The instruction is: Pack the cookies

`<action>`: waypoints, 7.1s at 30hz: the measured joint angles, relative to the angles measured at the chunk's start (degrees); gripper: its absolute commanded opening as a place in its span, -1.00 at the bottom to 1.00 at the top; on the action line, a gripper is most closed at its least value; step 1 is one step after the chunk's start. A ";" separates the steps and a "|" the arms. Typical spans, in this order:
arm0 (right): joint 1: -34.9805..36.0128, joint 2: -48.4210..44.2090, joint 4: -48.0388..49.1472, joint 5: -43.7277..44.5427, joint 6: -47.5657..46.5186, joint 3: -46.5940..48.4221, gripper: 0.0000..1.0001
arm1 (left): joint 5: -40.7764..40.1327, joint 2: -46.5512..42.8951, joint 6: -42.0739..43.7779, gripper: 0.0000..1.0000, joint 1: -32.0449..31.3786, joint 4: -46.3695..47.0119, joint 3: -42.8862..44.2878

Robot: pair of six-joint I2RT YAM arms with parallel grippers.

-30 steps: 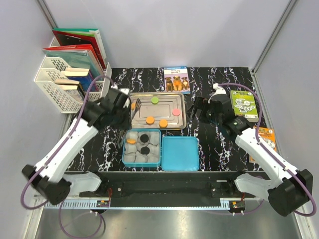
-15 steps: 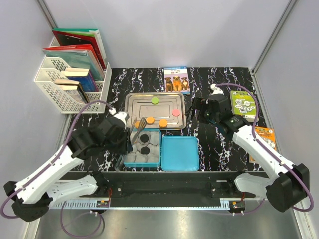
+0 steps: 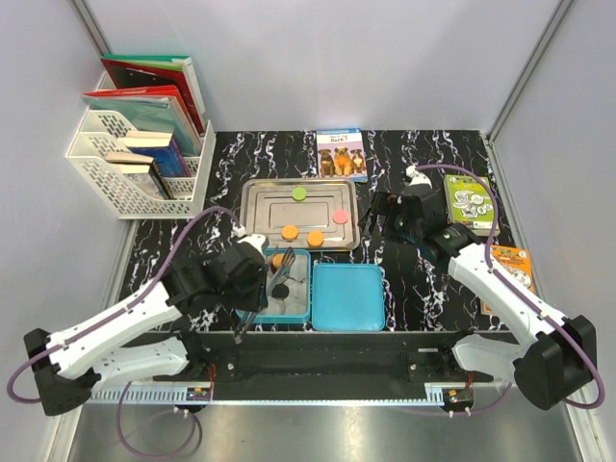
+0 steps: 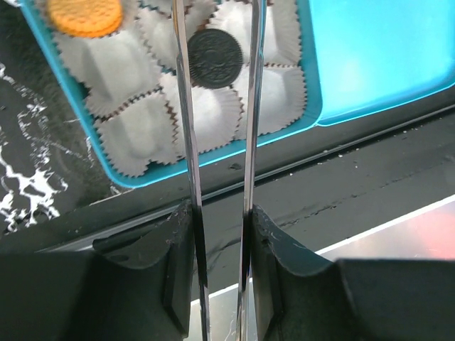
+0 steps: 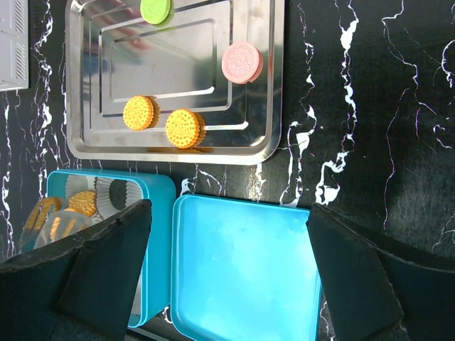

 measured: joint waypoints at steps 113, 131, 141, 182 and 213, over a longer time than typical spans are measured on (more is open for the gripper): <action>0.00 -4.85 -3.04 -1.79 -0.26 -7.67 0.75 | -2.56 9.94 8.55 0.98 42.53 17.86 -1.77; 7.98 1.49 -6.64 -2.47 10.34 -17.62 0.11 | -7.96 -1.03 3.02 0.98 24.37 18.25 -2.12; 8.00 4.31 -7.06 0.39 15.43 -20.26 -0.06 | -8.44 -1.01 3.04 0.98 22.43 18.78 -2.16; 8.11 -5.18 -30.51 8.22 8.79 22.21 -1.00 | -18.88 1.97 9.18 0.98 7.02 25.35 -1.73; 0.07 28.22 -53.86 6.60 10.38 52.50 -1.00 | -62.27 9.46 39.60 0.70 -25.92 48.68 -4.42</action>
